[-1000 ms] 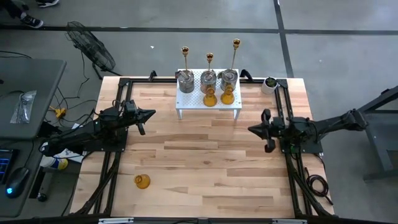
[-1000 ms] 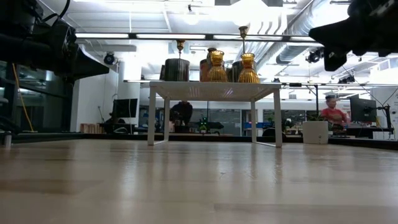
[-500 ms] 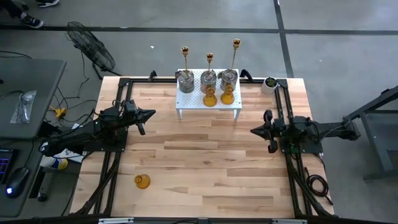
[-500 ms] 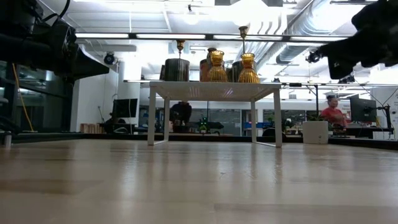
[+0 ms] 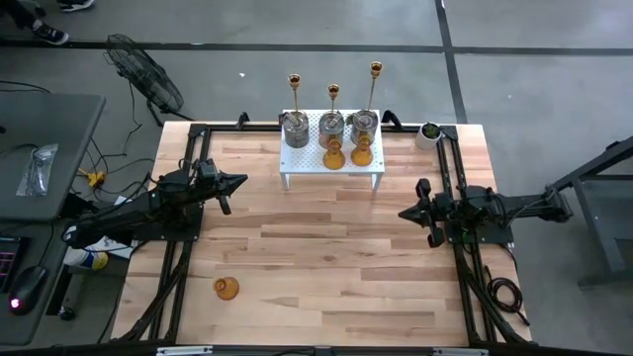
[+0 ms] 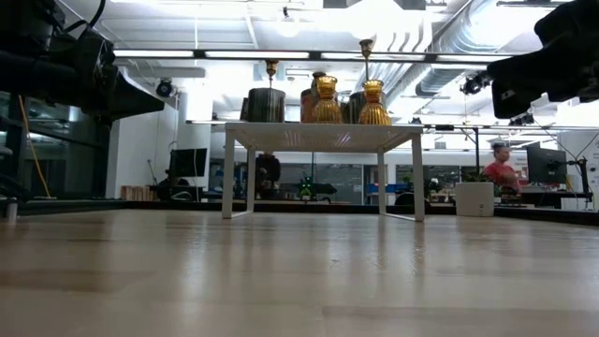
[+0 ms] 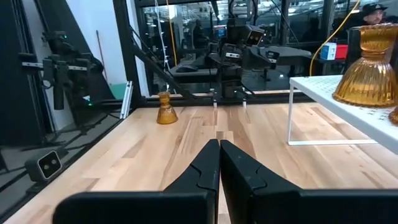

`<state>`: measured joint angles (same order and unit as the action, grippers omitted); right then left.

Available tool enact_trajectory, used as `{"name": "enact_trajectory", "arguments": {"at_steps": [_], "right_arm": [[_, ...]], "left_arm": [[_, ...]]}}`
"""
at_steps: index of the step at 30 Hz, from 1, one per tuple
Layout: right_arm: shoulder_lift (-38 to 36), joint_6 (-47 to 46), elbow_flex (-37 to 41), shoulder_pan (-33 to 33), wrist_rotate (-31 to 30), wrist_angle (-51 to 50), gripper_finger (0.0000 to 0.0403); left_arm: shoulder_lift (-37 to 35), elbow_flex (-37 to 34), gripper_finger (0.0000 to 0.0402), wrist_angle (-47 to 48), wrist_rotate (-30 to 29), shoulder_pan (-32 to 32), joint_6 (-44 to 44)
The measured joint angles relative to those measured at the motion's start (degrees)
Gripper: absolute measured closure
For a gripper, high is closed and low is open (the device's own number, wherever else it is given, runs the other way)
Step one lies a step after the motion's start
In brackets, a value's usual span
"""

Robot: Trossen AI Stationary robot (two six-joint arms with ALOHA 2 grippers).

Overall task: Pick & Place candle stick holders
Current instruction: Put the brown glass candle holder on the shelf

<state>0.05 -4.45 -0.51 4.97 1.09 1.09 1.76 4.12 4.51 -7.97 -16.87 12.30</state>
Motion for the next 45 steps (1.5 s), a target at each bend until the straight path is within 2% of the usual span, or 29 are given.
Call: {"name": "enact_trajectory", "arguments": {"at_steps": [6,12,18,45], "right_arm": [[0.0,1.5,0.0,-0.6,-0.8,-0.2,0.0399],[1.7,-2.2,0.0,-1.8,-0.9,-0.3,0.0399],[2.9,0.0,0.1,-1.8,-0.9,-0.3,0.0399],[2.9,-0.3,0.2,-1.8,-1.0,0.7,0.0398]], "left_arm": [[0.0,0.0,0.0402,0.0,0.0,0.0,0.0],[0.0,0.0,0.0402,0.0,0.0,0.0,0.0],[0.0,0.0,0.0402,0.0,0.0,0.0,0.0],[0.0,0.0,0.0402,-0.1,0.0,0.0,0.0]]}}
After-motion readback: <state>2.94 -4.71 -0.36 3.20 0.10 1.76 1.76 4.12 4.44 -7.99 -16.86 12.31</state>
